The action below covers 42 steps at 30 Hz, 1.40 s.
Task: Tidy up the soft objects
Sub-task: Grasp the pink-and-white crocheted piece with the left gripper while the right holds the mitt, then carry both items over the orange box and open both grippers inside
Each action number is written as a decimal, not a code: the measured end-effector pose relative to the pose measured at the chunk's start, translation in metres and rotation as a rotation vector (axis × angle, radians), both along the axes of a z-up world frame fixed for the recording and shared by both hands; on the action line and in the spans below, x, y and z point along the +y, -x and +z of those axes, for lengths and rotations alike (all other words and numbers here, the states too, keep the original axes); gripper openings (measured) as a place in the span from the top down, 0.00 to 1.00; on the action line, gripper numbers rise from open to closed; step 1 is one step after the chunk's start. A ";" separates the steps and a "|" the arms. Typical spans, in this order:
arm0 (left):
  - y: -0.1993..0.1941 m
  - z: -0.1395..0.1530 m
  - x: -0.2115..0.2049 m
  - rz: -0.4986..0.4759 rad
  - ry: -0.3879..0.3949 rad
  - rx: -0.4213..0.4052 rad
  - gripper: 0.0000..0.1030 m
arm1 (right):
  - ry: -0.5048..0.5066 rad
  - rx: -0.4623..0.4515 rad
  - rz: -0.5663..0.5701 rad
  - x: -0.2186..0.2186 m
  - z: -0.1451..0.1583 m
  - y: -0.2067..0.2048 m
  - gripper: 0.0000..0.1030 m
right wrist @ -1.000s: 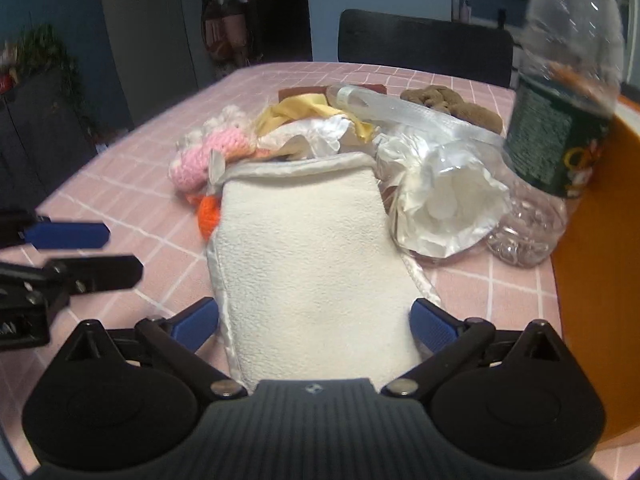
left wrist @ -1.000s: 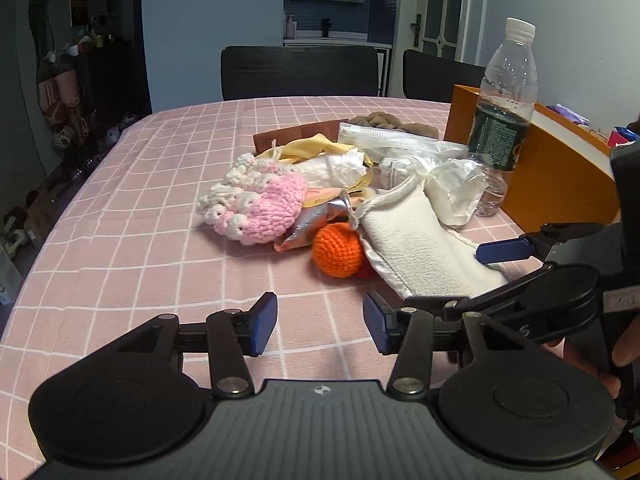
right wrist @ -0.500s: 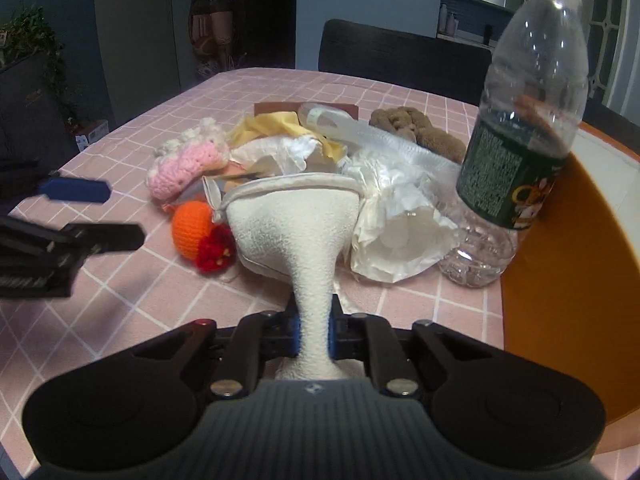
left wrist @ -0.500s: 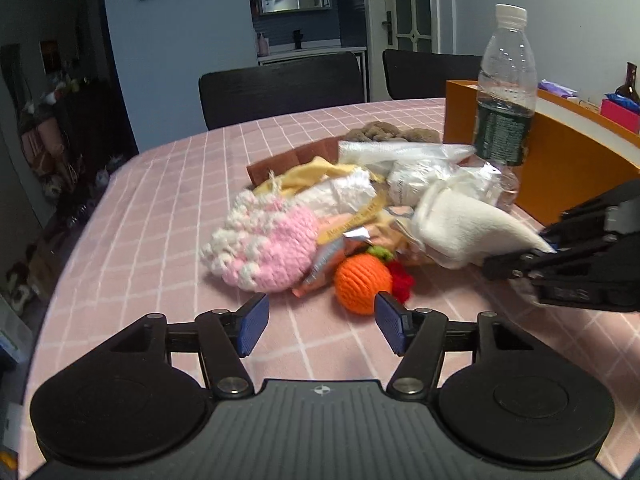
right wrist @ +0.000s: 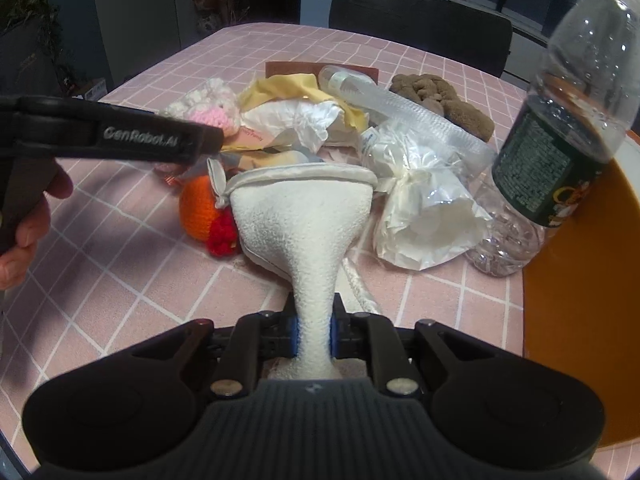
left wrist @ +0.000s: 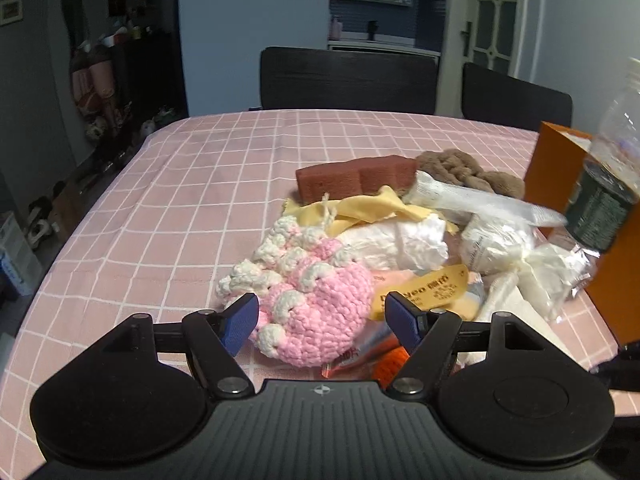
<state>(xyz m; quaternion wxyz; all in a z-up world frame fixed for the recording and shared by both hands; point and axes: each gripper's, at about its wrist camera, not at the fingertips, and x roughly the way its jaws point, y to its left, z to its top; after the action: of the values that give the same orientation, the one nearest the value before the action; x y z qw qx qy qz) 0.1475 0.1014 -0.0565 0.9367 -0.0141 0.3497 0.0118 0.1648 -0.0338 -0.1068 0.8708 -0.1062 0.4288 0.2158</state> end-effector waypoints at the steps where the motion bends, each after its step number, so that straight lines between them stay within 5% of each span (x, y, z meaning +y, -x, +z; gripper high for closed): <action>1: -0.001 -0.001 0.002 0.011 0.005 0.012 0.30 | 0.004 0.001 0.004 0.001 0.000 0.000 0.88; 7: 0.001 -0.002 -0.002 -0.007 -0.007 0.005 0.63 | 0.002 0.020 0.000 0.000 0.001 -0.003 0.87; 8: 0.001 -0.002 -0.003 -0.011 -0.013 0.002 0.87 | 0.005 0.018 0.001 0.000 0.001 -0.003 0.87; 9: 0.000 -0.003 -0.003 -0.018 -0.014 0.009 0.89 | 0.007 0.015 0.002 0.001 0.001 -0.002 0.87; 25: 0.055 0.043 0.005 -0.029 -0.048 -0.150 0.92 | -0.022 -0.077 0.006 -0.010 0.029 0.019 0.88; 42: 0.124 0.095 -0.054 -0.248 -0.051 -0.289 0.92 | -0.119 -0.218 0.033 -0.064 0.101 0.088 0.88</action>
<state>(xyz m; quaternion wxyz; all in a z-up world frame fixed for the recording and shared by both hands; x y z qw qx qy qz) 0.0234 0.0470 0.0385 0.9715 0.0512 0.2100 -0.0971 0.0769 -0.0982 -0.0056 0.9134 -0.0842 0.3160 0.2424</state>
